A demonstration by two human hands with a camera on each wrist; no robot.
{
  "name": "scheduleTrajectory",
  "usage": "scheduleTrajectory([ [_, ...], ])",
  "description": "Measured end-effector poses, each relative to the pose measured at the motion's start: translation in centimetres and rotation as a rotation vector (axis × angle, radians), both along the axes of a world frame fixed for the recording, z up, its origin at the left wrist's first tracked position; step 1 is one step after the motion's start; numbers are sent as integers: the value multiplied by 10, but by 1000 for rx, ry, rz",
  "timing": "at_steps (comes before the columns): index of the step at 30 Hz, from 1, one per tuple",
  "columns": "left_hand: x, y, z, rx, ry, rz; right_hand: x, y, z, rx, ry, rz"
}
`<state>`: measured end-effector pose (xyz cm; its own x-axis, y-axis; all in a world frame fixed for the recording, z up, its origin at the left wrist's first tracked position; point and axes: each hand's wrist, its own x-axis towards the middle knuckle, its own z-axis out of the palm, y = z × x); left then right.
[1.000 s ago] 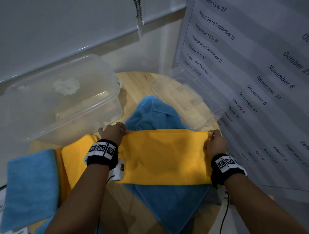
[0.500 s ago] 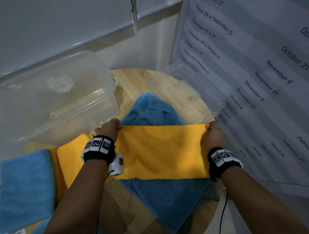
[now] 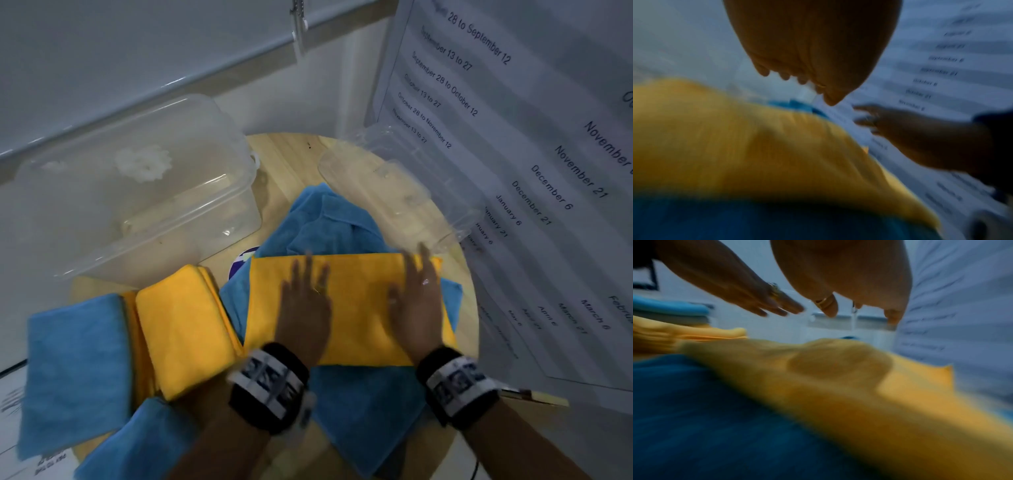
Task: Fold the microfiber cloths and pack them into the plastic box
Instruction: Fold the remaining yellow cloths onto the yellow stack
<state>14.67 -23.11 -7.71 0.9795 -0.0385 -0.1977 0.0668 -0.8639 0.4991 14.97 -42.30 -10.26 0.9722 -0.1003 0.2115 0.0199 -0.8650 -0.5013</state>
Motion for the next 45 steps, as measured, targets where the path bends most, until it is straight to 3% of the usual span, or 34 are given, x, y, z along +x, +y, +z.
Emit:
scheduleTrajectory([
  [3, -47, -20, -56, 135, 65, -196, -36, 33, -37, -108, 239, 283],
  [7, -56, -4, -76, 187, 81, -248, -39, 31, -50, -190, 503, 295],
  [13, -64, 37, -75, 195, 230, 4, -45, 0, -43, -281, 602, 248],
  [17, -59, 53, -56, 123, 445, 249, -44, -6, -38, -260, 658, 265],
  [19, -51, 52, -44, 95, 438, 335, -43, -4, -35, -263, 680, 270],
  [23, -36, 46, -24, 195, 382, 399, -41, -1, -30, -274, 718, 266],
  [26, -22, 52, -17, 221, 490, 375, -39, 0, -26, -288, 747, 271],
  [29, -10, 58, -9, 123, 565, 375, -37, 0, -21, -311, 790, 292],
  [33, -11, 54, 15, -154, 322, 423, -32, -1, -18, -326, 830, 310],
  [35, -15, 46, 32, -315, 211, 354, -31, 0, -14, -317, 849, 287],
  [38, -22, 25, 51, -449, 195, 218, -27, 8, -6, -314, 790, 253],
  [40, -28, 4, 53, -432, 227, 144, -23, 13, 0, -193, 614, 207],
  [42, -34, -18, 48, -426, 254, 96, -17, 14, 6, 160, 442, 108],
  [43, -37, -29, 44, -441, 267, 71, -13, 14, 10, 388, 448, 46],
  [45, -42, -47, 36, -437, 304, 16, -9, 14, 22, 846, 644, -44],
])
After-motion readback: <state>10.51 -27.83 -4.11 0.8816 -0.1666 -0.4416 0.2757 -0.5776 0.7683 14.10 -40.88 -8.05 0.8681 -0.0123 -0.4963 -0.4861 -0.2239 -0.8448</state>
